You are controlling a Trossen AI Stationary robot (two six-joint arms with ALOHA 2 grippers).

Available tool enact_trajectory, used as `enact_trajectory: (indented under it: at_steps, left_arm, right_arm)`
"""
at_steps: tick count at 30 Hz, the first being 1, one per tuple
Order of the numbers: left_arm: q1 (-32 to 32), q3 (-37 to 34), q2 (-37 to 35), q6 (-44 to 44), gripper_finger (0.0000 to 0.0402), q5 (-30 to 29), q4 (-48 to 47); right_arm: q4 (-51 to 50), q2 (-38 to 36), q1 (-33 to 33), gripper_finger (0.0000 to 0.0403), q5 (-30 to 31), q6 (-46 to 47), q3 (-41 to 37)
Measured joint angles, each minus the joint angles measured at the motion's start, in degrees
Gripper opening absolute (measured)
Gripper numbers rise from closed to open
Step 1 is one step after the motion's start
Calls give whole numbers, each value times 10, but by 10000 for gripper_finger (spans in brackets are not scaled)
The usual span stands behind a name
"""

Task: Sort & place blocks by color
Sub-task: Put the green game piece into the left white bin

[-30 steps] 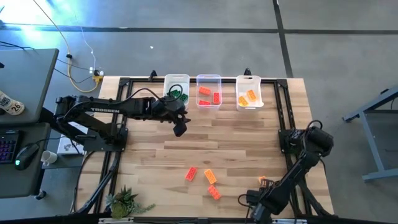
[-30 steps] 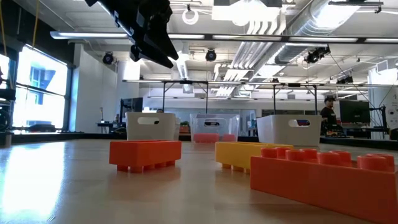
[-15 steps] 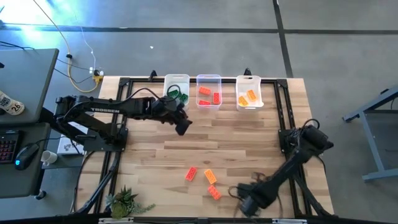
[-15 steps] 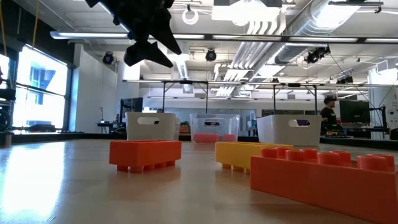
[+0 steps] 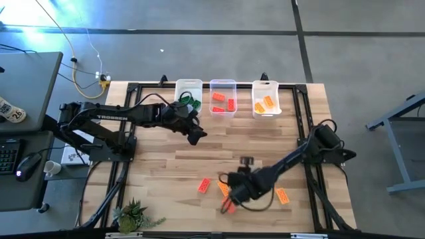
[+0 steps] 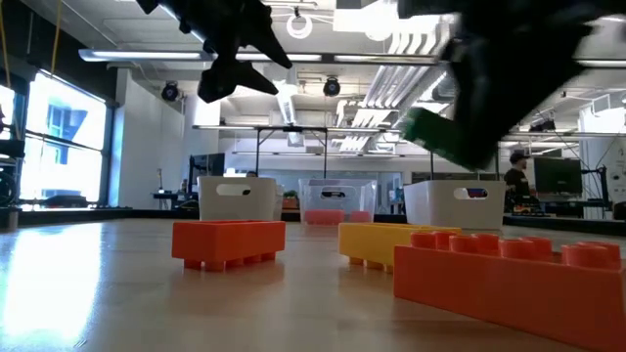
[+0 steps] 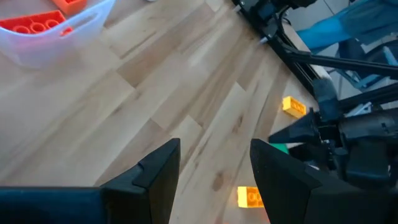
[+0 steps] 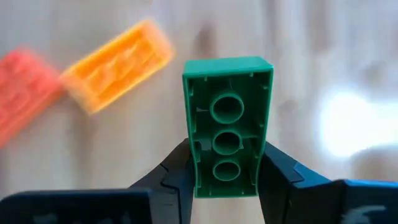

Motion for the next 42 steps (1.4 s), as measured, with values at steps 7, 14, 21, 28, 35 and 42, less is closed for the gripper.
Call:
enact_trajectory:
  at_steps: [7,14,21,28,35,42]
  left_arm:
    - [0,0,0,-14,184,6,0]
    - [0,0,0,-25,184,5,0]
    - [0,0,0,-28,184,4,0]
    - [0,0,0,-28,184,-3,0]
    - [0,0,0,-28,184,-34,1]
    - [0,0,0,-24,184,-35,2]
  right_arm:
    - [2,0,-64,103,118,-163,42]
    - [41,-1,-125,103,164,-316,58]
    - [92,-1,-168,103,173,-392,58]
    - [130,-1,-187,103,201,-399,58]
    - [183,-1,-194,103,208,-412,58]
    - [210,-1,-206,103,219,-408,58]
